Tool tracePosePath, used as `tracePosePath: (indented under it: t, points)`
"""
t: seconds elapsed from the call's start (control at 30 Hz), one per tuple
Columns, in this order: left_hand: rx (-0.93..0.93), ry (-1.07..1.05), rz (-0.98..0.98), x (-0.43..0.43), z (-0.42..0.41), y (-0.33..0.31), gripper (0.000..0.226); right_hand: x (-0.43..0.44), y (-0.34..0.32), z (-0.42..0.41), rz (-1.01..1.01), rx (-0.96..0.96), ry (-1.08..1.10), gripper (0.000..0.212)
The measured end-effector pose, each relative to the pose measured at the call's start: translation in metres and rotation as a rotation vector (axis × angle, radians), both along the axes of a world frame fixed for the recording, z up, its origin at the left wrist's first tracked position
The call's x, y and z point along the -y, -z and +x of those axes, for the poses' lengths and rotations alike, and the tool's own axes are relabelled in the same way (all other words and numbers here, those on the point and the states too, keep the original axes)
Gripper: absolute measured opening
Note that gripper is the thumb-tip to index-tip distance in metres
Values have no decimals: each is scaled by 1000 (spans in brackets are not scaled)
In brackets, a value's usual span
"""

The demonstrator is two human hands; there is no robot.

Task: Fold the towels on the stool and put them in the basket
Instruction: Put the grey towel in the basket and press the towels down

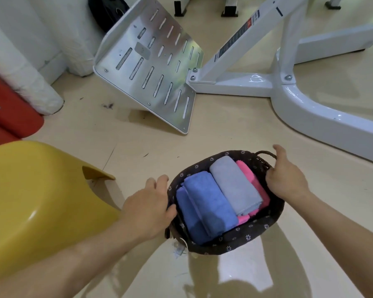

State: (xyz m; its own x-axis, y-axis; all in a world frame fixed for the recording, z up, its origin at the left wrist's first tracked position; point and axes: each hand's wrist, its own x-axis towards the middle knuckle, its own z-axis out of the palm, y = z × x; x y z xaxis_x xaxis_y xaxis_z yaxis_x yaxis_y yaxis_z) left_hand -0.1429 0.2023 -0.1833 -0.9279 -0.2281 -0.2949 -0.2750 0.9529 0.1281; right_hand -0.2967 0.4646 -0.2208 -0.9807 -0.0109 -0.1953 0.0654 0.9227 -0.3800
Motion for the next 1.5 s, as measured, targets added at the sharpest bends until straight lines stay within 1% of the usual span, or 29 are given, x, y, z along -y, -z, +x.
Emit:
tracePosePath:
  t: [0.03, 0.07, 0.1, 0.13, 0.17, 0.2, 0.27, 0.33, 0.4, 0.47, 0.57, 0.67, 0.77, 0.87, 0.97, 1.07, 1.13, 1.23, 1.3, 1.33, 1.4, 1.43, 1.5]
  points:
    - [115, -91, 99, 2, 7, 1, 58, -6, 4, -2, -54, 29, 49, 54]
    - [215, -217, 287, 0, 13, 1, 54, -10, 8, -4, -97, 49, 90, 45]
    - [281, -359, 528, -4, 17, -1, 45, -13, 10, -6, -128, 62, 115, 37]
    - [308, -471, 723, -8, 21, -1, 33, -13, 11, -6, -147, 71, 124, 33]
    - [300, -518, 820, -11, 21, -3, 20, -12, 10, -6, -151, 76, 123, 31]
    - [277, -527, 841, -13, 19, -7, 11, -11, 9, -5, -140, 76, 109, 31]
    - [251, -530, 830, -11, 13, -22, 11, -9, 0, -5, -100, 59, 58, 31]
    - [257, -486, 808, -2, 7, -43, 19, -7, -19, -7, -80, 27, -3, 30]
    - [232, -480, 782, 12, 4, -70, 27, -2, -49, -14, -93, -15, -66, 29]
    - [161, -474, 765, 25, 5, -100, 30, 11, -87, -22, -146, -69, -122, 27]
    - [-2, -499, 758, 47, 13, -146, 29, 36, -143, -26, -221, -172, -194, 28]
    - [-195, -574, 741, 71, 33, -188, 27, 68, -189, -24, -273, -260, -266, 37]
    - [-407, -683, 718, 96, 59, -219, 31, 108, -225, -16, -292, -290, -343, 42]
    - [-616, -818, 674, 124, 87, -241, 29, 149, -255, 3, -324, -312, -425, 40]
    - [-737, -931, 604, 153, 120, -255, 41, 192, -273, 23, -357, -294, -507, 39]
    - [-757, -1010, 556, 179, 155, -260, 41, 234, -283, 49, -363, -249, -614, 32]
    - [-764, -1050, 515, 195, 176, -256, 39, 259, -286, 69, -349, -255, -685, 28]
    - [-778, -1088, 396, 213, 200, -245, 36, 289, -281, 96, -357, -219, -786, 36]
    - [-763, -1105, 288, 223, 213, -234, 37, 305, -272, 107, -356, -190, -824, 37]
    - [-738, -1117, 233, 227, 218, -228, 41, 311, -266, 111, -343, -197, -826, 36]
    - [-690, -1111, 132, 234, 226, -217, 50, 319, -255, 117, -313, -272, -835, 36]
    - [-675, -1083, 74, 237, 227, -212, 51, 321, -249, 118, -313, -315, -832, 35]
    - [-653, -1014, -43, 237, 225, -209, 40, 322, -240, 119, -309, -372, -819, 35]
